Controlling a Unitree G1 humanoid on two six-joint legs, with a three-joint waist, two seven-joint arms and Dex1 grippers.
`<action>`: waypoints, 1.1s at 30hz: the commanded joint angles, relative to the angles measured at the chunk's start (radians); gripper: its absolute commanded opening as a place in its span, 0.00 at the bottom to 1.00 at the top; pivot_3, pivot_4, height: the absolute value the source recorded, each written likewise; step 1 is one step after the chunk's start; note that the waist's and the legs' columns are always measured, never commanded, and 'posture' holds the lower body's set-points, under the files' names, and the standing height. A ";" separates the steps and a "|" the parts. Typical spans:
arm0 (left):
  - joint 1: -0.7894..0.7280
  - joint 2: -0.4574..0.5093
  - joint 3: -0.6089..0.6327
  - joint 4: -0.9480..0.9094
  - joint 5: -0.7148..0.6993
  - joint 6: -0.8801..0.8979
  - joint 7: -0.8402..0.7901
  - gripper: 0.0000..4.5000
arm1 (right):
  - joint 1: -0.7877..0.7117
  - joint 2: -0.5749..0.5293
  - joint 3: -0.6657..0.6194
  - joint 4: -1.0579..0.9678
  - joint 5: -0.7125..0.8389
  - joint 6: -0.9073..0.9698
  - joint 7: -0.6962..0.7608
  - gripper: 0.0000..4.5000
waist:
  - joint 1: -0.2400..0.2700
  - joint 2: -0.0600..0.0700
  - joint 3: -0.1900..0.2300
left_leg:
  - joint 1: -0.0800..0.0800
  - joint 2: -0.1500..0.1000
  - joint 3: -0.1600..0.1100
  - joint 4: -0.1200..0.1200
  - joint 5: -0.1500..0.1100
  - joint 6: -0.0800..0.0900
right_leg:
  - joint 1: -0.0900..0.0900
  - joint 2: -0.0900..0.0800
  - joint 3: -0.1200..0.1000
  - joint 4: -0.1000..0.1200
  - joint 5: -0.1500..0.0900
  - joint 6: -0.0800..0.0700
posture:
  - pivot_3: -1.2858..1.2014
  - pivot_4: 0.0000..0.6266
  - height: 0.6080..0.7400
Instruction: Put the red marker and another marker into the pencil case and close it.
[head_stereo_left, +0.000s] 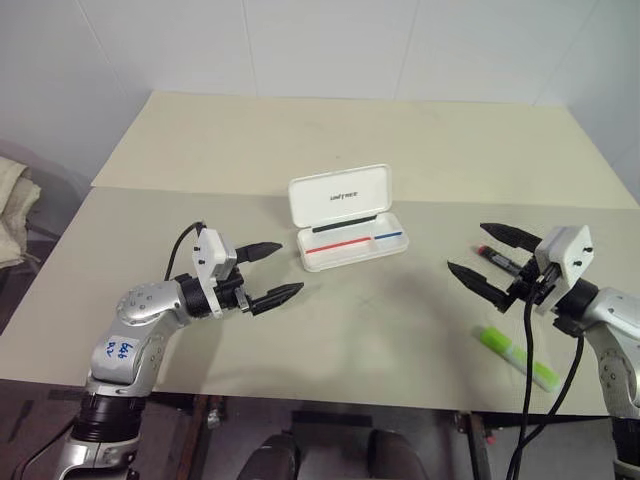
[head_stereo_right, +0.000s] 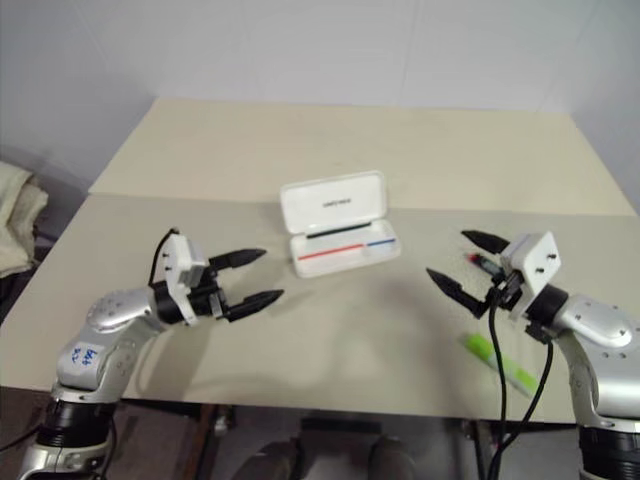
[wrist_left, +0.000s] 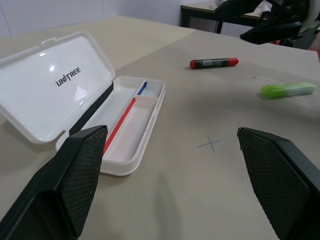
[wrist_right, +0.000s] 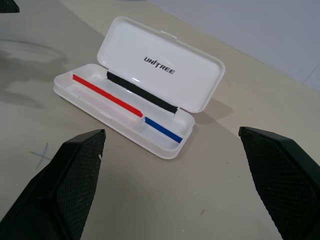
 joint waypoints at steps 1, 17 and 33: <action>0.006 0.021 0.032 -0.039 -0.015 -0.014 -0.003 0.99 | -0.041 0.013 0.001 0.009 0.032 0.010 -0.008 1.00 | -0.001 0.000 0.000 | 0.000 0.000 0.000 0.000 0.000 0.000 | 0.000 0.000 0.000 0.000 0.000 0.000 | 0.52 0.24 1.00; 0.007 0.040 0.001 -0.014 0.073 -0.072 0.014 0.47 | -0.186 0.034 0.103 0.091 0.045 -0.020 0.105 1.00 | -0.001 0.001 0.000 | 0.001 0.007 0.004 -0.002 -0.001 -0.002 | -0.001 0.005 0.000 -0.004 0.000 -0.001 | 0.52 0.24 1.00; -0.225 -0.023 -0.196 0.200 0.225 -0.064 0.010 0.26 | -0.182 0.060 0.183 -0.074 0.065 0.025 0.103 1.00 | 0.000 0.000 0.000 | 0.000 0.007 0.003 -0.001 -0.002 -0.003 | -0.001 0.006 0.000 -0.004 0.000 -0.001 | 0.52 0.24 1.00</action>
